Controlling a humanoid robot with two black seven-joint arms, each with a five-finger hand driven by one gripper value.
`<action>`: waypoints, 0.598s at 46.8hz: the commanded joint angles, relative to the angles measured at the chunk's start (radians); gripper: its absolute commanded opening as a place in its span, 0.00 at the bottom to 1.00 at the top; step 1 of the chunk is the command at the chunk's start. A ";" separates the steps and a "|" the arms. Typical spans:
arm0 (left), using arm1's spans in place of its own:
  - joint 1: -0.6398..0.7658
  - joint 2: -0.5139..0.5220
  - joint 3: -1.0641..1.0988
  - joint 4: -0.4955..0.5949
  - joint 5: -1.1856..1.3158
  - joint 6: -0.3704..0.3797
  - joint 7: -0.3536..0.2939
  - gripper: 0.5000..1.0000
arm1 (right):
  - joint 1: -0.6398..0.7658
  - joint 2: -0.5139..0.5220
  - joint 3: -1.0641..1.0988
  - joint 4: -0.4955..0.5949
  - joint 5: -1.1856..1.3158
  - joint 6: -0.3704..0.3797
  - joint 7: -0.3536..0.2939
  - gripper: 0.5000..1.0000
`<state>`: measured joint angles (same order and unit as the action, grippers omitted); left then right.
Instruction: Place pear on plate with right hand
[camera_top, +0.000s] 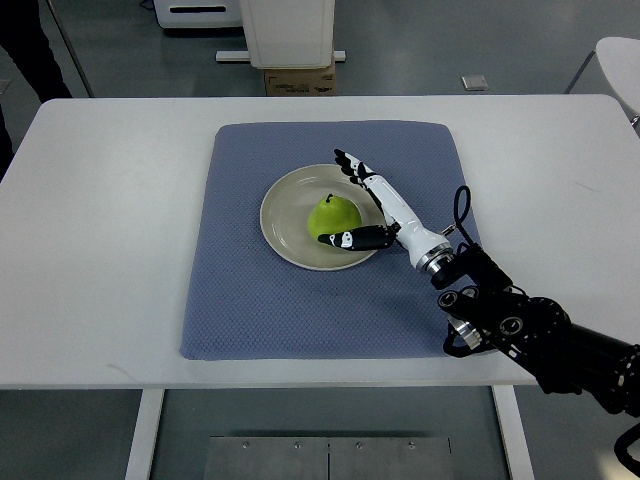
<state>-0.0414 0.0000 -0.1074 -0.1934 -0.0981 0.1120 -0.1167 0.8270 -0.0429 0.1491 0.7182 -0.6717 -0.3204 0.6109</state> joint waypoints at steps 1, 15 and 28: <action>0.000 0.000 0.000 0.000 0.000 0.000 0.000 1.00 | 0.000 -0.031 0.003 0.018 0.003 0.001 0.000 0.97; 0.000 0.000 0.000 0.000 0.000 0.000 0.000 1.00 | -0.003 -0.156 0.006 0.118 0.006 0.001 0.000 0.97; 0.000 0.000 0.000 0.000 0.000 0.000 0.000 1.00 | -0.049 -0.219 0.050 0.133 0.009 0.000 0.000 0.97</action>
<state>-0.0415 0.0000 -0.1074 -0.1931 -0.0981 0.1119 -0.1167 0.7939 -0.2573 0.1797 0.8541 -0.6626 -0.3206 0.6109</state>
